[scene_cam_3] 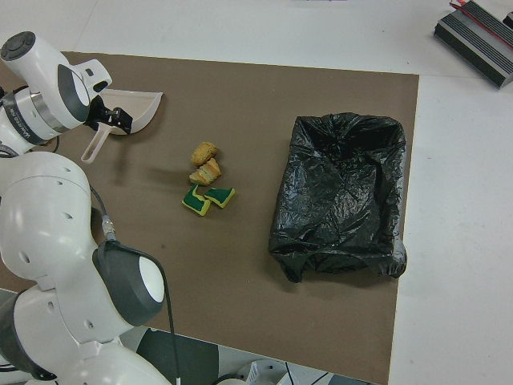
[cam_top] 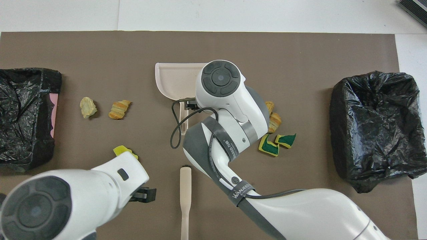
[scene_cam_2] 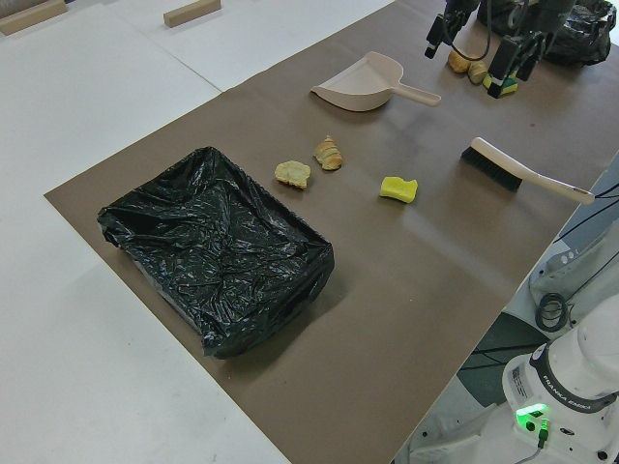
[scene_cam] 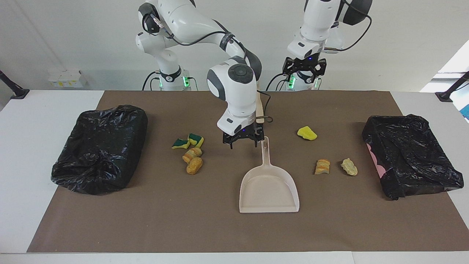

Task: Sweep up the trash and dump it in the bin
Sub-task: 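Grasp the beige dustpan handle with the right gripper while the left gripper reaches the brush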

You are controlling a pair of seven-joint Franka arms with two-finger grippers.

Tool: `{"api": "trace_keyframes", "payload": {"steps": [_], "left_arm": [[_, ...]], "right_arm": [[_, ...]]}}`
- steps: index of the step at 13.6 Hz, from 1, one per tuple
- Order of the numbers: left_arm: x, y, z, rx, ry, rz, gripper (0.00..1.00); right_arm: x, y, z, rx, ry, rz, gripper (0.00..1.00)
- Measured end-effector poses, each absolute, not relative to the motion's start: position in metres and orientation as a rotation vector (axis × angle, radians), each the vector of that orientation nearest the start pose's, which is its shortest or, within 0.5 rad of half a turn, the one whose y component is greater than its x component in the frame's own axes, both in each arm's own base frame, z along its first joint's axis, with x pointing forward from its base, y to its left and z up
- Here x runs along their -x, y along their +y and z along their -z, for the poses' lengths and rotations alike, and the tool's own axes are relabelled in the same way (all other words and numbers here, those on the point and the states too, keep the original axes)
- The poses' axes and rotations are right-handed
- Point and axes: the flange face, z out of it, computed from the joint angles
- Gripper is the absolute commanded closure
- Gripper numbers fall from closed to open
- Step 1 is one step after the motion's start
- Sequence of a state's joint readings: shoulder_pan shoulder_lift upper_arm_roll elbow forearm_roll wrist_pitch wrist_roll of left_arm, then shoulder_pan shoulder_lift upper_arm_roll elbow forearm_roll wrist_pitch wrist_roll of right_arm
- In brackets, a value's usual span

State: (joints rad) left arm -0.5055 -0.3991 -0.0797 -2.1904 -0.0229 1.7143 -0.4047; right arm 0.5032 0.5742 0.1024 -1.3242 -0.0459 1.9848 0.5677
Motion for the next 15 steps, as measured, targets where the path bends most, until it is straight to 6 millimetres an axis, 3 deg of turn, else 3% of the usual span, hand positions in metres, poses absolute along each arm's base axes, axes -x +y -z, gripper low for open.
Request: {"api": "trace_keyframes", "payload": {"steps": [4, 7, 8, 9, 10, 12, 15], "left_arm": [[-0.291, -0.279, -0.481, 3.102, 0.277, -0.16, 0.0], [-0.256, -0.303, -0.433, 3.117, 0.247, -0.159, 0.0], [-0.247, -0.307, -0.416, 3.119, 0.239, -0.152, 0.0], [-0.24, -0.31, -0.398, 3.125, 0.221, -0.143, 0.0], [-0.234, -0.31, -0.381, 3.126, 0.21, -0.145, 0.11], [-0.227, -0.314, -0.359, 3.13, 0.166, -0.194, 0.16], [-0.229, -0.319, -0.348, 3.153, 0.119, -0.215, 0.23]], "right_arm": [[-0.612, 0.437, -0.372, 3.078, -0.08, 0.076, 0.0], [-0.6, 0.458, -0.365, 3.084, -0.13, 0.074, 0.0], [-0.596, 0.463, -0.364, 3.091, -0.144, 0.081, 0.04], [-0.593, 0.466, -0.363, 3.098, -0.155, 0.085, 0.16], [-0.591, 0.468, -0.361, 3.107, -0.169, 0.091, 0.34], [-0.59, 0.47, -0.355, 3.126, -0.19, 0.1, 0.81], [-0.591, 0.469, -0.353, 3.13, -0.139, 0.097, 1.0]]}}
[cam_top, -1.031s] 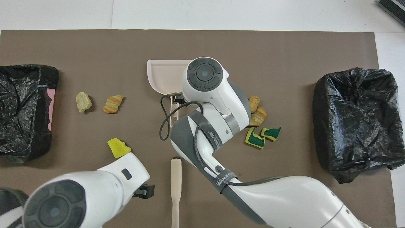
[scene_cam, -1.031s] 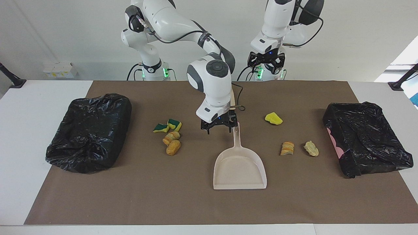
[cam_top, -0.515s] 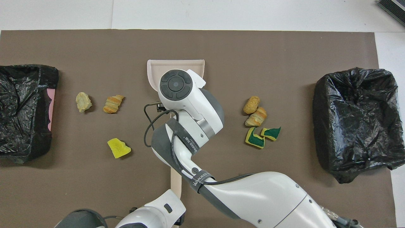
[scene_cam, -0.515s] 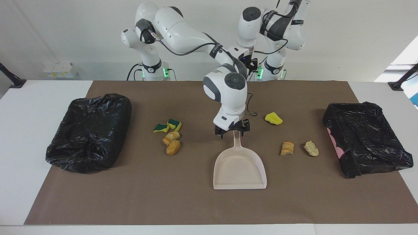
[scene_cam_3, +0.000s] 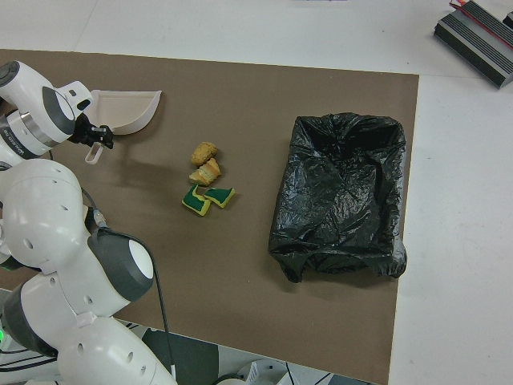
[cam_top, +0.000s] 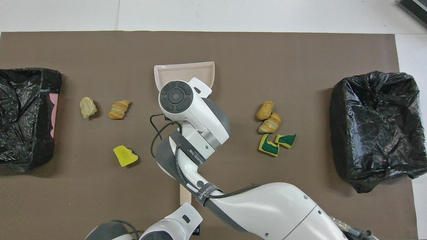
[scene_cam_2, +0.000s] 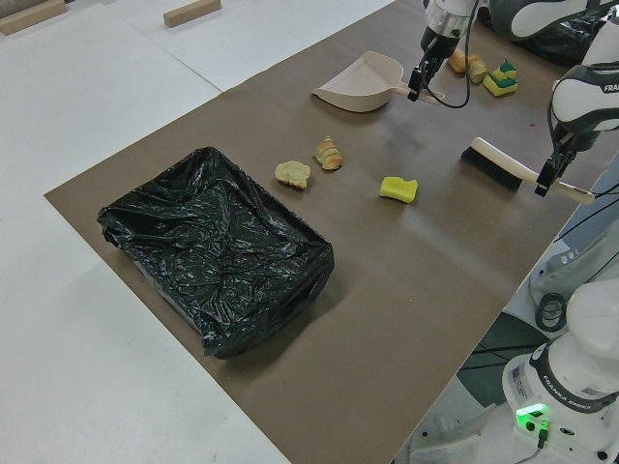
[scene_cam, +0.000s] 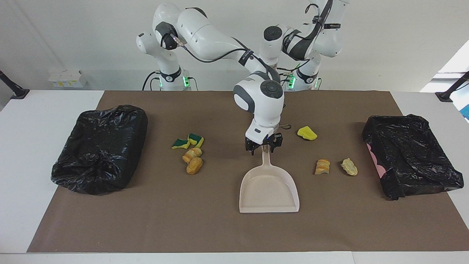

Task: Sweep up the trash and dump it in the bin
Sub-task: 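Grasp the beige dustpan handle with the right gripper while the left gripper reaches the brush, then lift the dustpan with the right gripper while the left gripper lifts the brush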

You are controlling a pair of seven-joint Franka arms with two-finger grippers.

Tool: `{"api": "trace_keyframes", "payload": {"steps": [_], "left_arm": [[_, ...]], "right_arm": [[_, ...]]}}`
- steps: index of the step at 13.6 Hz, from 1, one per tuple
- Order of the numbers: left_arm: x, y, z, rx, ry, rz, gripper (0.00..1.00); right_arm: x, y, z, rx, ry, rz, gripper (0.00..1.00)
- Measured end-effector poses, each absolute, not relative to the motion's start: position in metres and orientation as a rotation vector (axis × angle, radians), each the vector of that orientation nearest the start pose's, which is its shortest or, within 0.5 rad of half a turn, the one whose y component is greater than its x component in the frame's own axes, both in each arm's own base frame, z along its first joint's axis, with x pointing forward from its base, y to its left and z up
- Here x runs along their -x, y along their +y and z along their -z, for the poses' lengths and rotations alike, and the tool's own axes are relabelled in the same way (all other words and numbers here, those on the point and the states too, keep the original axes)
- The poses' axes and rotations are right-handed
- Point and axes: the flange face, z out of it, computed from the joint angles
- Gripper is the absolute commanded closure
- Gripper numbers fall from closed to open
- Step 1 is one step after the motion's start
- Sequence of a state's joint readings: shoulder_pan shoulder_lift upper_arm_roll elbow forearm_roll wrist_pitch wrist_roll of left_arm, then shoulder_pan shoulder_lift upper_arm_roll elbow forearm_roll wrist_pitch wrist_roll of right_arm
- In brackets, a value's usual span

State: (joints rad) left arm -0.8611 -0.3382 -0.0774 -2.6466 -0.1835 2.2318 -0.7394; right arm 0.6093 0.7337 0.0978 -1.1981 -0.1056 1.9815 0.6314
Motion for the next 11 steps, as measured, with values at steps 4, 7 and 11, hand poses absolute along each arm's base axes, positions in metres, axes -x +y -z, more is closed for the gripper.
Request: {"api": "trace_keyframes", "payload": {"steps": [4, 7, 11], "left_arm": [[-0.215, -0.329, -0.346, 3.152, 0.142, -0.238, 0.69], [-0.211, -0.331, -0.343, 3.142, 0.128, -0.251, 1.0], [-0.215, -0.328, -0.346, 3.121, 0.098, -0.291, 1.0]], "right_arm": [[-0.603, 0.457, -0.36, 3.106, 0.036, 0.09, 1.0], [-0.615, 0.44, -0.389, 3.071, 0.088, 0.128, 1.0], [-0.619, 0.409, -0.43, 3.064, 0.121, 0.163, 1.0]]}}
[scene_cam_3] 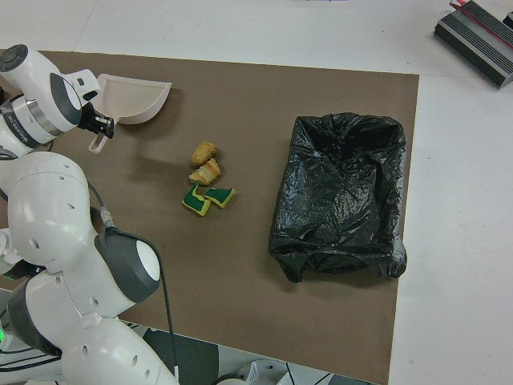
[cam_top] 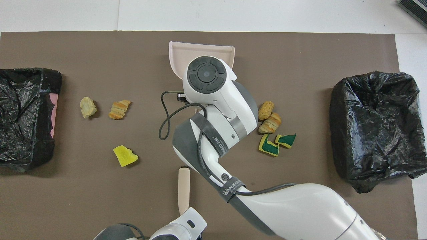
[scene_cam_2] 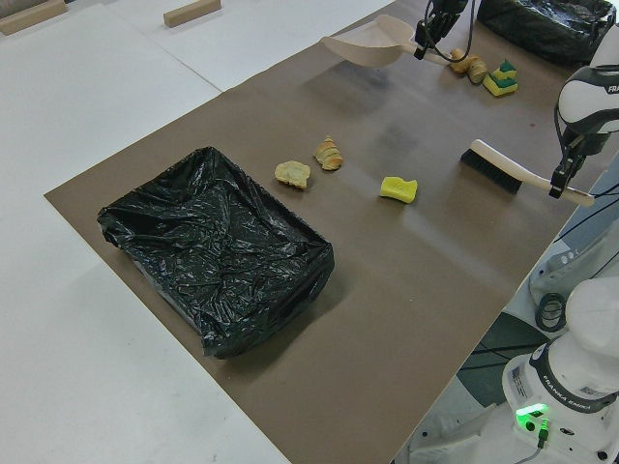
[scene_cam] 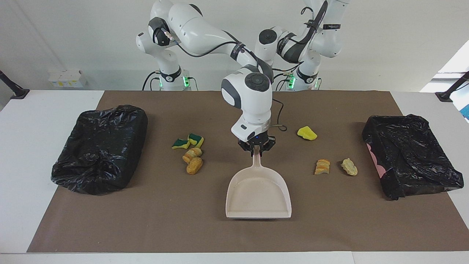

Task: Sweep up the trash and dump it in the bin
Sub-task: 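Lift the dustpan with the right gripper while the left gripper lifts the brush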

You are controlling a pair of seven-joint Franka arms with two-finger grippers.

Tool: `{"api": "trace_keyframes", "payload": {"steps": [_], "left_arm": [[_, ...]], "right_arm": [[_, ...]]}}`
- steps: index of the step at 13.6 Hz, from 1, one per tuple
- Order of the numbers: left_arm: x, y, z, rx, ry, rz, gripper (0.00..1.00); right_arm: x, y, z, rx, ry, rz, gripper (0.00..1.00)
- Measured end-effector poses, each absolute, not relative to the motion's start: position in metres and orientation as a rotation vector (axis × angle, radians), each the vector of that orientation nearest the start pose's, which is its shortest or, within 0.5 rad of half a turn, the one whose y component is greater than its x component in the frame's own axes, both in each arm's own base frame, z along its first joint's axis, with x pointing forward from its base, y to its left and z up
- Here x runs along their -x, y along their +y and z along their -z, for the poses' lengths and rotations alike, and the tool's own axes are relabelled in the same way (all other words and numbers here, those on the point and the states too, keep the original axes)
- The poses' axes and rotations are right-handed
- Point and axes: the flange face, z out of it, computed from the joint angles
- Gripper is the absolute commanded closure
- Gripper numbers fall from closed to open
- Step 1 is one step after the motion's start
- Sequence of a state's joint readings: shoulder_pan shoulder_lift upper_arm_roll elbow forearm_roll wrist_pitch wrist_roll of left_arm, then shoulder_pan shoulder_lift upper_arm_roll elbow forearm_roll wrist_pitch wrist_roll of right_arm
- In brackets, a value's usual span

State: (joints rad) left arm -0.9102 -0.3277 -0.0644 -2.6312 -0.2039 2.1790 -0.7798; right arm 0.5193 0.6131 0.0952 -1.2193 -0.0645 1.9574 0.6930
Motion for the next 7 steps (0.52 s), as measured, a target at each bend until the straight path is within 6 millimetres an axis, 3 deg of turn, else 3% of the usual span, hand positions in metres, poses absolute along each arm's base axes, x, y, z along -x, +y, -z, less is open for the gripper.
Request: {"api": "trace_keyframes", "payload": {"steps": [2, 4, 7], "left_arm": [[-0.238, -0.32, -0.363, 3.119, 0.016, -0.308, 1.0], [-0.283, -0.301, -0.391, 3.12, -0.086, -0.241, 1.0], [-0.345, -0.246, -0.414, 3.094, -0.21, -0.136, 1.0]], "right_arm": [[-0.619, 0.388, -0.444, 3.082, 0.04, 0.155, 1.0], [-0.615, 0.364, -0.457, 3.117, -0.1, 0.104, 1.0], [-0.603, 0.35, -0.464, 3.14, -0.393, -0.014, 1.0]]}}
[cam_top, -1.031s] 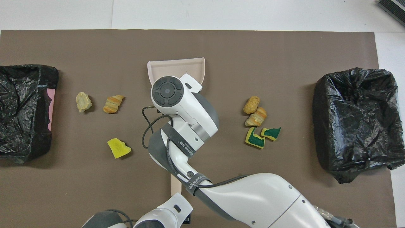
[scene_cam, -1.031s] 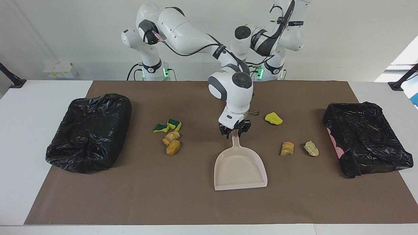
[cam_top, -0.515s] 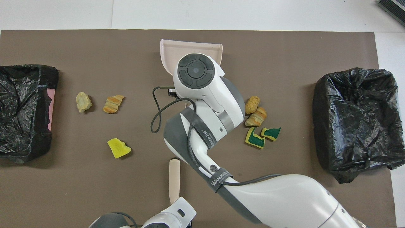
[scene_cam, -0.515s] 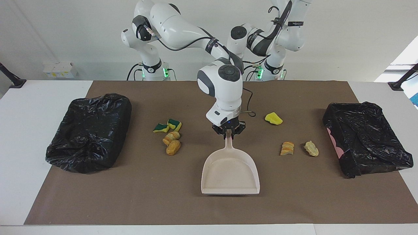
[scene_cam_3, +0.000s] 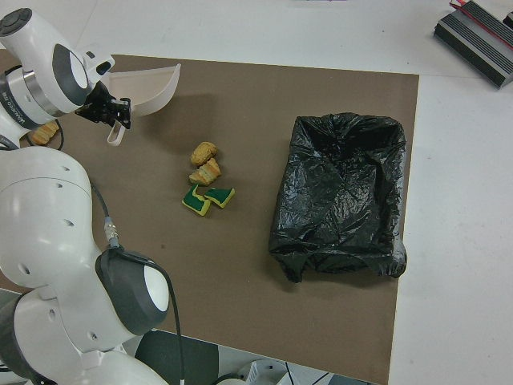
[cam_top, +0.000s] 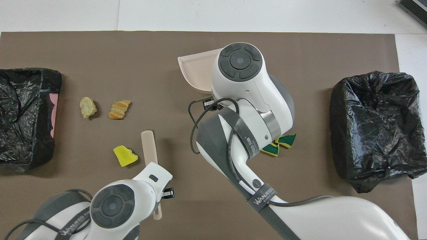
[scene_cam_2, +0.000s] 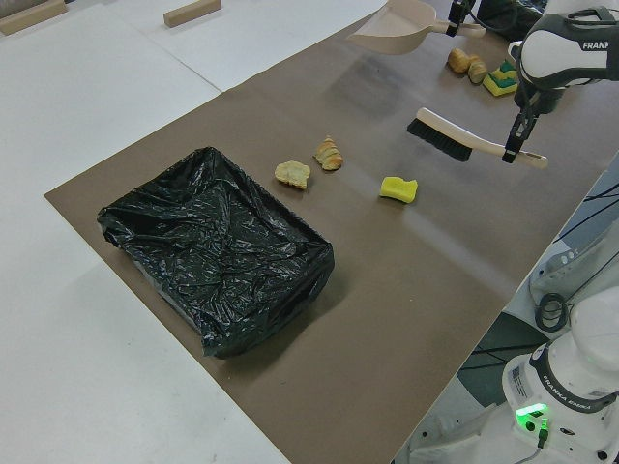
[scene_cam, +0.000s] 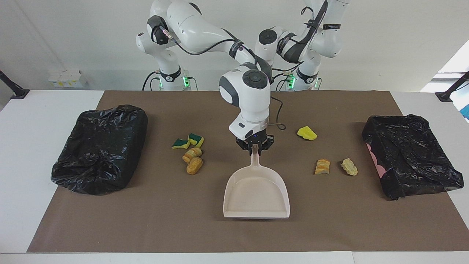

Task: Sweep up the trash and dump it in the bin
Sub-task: 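Lift the dustpan with the right gripper while the left gripper lifts the brush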

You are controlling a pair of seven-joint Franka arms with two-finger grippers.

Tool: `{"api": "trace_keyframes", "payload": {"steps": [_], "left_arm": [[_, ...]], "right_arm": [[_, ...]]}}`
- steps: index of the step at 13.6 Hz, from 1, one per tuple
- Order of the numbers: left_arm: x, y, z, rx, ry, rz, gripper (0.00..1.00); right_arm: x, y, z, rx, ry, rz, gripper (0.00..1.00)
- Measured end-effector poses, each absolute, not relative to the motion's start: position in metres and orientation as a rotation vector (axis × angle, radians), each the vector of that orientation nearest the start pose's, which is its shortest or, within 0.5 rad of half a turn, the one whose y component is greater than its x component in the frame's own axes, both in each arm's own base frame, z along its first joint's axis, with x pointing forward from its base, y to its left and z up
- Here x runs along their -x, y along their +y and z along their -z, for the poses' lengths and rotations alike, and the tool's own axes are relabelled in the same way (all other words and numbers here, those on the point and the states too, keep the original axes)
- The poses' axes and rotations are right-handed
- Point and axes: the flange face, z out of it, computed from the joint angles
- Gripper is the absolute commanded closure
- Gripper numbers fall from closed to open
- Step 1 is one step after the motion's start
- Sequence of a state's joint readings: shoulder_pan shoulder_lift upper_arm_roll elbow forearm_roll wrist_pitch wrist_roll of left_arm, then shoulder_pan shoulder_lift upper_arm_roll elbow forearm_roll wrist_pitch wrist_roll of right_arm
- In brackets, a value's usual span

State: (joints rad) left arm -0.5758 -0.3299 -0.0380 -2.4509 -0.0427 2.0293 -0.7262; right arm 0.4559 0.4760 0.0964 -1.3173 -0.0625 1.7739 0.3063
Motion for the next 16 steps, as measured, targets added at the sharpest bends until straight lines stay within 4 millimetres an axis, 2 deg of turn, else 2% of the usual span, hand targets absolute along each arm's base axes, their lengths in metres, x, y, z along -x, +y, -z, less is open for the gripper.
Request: {"api": "trace_keyframes", "payload": {"steps": [3, 6, 9, 10, 12, 14, 16], "left_arm": [[-0.399, -0.17, -0.412, 3.094, -0.209, -0.14, 1.0], [-0.451, -0.079, -0.401, 3.056, -0.118, -0.159, 1.0], [-0.493, -0.018, -0.394, 3.013, -0.069, -0.171, 1.0], [-0.507, -0.004, -0.39, 3.0, -0.053, -0.175, 1.0], [-0.525, 0.005, -0.375, 2.961, -0.013, -0.178, 1.0], [-0.534, 0.008, -0.354, 2.943, 0.059, -0.197, 1.0], [-0.538, 0.003, -0.346, 2.942, 0.16, -0.195, 1.0]], "right_arm": [[-0.592, 0.344, -0.461, 3.082, -0.811, -0.142, 1.0], [-0.587, 0.337, -0.453, 2.967, -1.151, -0.229, 1.0], [-0.577, 0.324, -0.441, 2.765, -1.53, -0.301, 1.0], [-0.573, 0.32, -0.437, 2.674, -1.666, -0.313, 1.0], [-0.565, 0.317, -0.429, 2.501, -1.895, -0.295, 1.0], [-0.558, 0.314, -0.421, 2.432, -1.985, -0.276, 1.0], [-0.554, 0.31, -0.418, 2.415, -2.03, -0.285, 1.0]]}}
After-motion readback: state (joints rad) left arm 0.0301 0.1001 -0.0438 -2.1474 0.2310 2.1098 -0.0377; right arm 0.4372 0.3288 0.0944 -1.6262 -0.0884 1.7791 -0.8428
